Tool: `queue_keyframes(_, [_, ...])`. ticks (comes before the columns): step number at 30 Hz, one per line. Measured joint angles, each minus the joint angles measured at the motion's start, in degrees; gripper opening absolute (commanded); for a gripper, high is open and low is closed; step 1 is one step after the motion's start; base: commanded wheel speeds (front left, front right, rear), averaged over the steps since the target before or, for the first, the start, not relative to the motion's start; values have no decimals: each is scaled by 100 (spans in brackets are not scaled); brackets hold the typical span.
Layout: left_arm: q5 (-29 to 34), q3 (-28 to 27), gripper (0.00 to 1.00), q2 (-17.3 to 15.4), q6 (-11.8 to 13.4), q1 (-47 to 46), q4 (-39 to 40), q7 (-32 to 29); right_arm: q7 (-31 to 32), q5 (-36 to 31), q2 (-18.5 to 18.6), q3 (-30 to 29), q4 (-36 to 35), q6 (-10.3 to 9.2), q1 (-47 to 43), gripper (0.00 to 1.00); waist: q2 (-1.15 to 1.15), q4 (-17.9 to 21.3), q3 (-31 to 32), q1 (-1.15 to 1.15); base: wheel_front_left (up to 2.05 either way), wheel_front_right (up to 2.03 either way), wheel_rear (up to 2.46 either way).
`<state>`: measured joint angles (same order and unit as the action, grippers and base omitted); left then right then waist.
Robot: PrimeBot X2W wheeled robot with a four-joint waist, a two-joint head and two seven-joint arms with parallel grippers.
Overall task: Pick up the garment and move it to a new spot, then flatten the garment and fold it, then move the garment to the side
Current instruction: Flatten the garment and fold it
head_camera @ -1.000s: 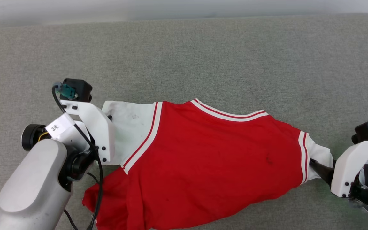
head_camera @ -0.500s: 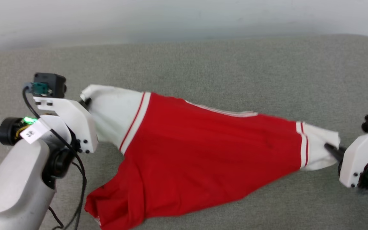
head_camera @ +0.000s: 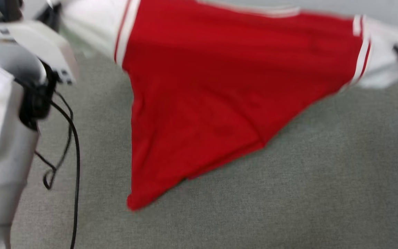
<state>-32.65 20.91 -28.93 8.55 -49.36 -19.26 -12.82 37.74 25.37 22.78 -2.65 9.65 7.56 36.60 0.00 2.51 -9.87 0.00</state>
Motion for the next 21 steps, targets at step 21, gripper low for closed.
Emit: queue_keyframes(21, [753, -221, 0, 111, -234, -4246, -1912, 1735, -2387, -670, -366, 597, 2223, -1, 5036, 0, 0, 41, -1616, 2, 0, 0, 0])
